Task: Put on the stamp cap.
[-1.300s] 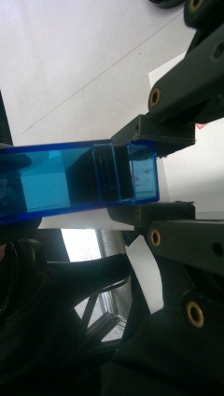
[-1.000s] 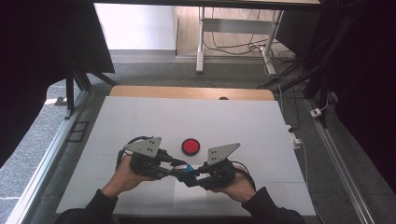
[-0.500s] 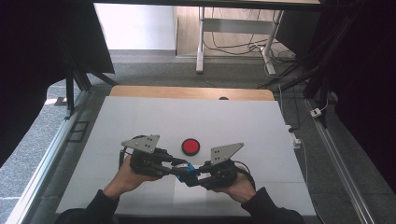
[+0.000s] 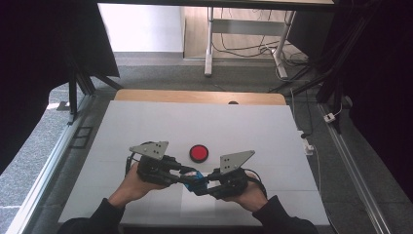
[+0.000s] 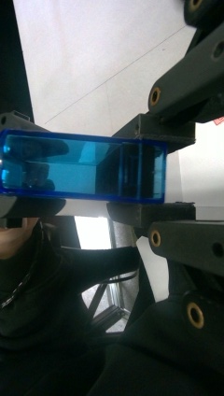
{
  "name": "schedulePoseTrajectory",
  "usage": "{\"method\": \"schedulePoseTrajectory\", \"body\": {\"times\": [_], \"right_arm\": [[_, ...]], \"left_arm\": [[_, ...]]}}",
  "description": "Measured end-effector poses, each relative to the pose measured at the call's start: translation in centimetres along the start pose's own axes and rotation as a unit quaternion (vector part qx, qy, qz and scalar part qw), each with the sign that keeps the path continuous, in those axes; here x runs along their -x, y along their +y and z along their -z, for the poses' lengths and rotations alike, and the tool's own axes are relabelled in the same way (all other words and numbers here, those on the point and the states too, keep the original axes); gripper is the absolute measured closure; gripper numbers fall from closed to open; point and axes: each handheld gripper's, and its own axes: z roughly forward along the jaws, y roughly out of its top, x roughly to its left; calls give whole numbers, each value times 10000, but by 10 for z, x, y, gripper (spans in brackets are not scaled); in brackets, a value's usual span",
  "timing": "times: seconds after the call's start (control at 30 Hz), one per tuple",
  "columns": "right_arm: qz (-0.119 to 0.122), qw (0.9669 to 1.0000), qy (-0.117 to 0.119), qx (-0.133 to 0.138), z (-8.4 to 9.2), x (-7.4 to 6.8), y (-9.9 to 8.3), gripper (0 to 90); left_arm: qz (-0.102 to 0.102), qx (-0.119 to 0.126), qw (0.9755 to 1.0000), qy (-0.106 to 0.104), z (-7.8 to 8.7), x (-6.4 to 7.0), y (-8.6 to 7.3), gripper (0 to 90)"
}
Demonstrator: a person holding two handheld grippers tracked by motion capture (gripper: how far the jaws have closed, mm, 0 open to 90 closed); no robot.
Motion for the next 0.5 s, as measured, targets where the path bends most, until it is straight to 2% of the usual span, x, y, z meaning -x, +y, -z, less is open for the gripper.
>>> {"method": "schedulePoseTrajectory", "body": {"times": [0.1, 0.17, 0.23, 0.5], "right_arm": [[-70, 9998, -171, 40, -2, -1, 2, 652], [-21, 9996, -272, 50, -1, -3, 3, 628], [-71, 9992, -387, 84, 1, -3, 4, 607], [-189, 9984, -523, 104, 7, -1, 4, 542]], "left_arm": [[-90, -231, 9996, 142, -4, 2, 2, 703], [-117, -343, 9991, 227, -5, 3, 2, 702], [-102, -326, 9991, 258, -5, 2, 2, 702], [-66, -298, 9987, 405, 0, 2, 2, 701]]}}
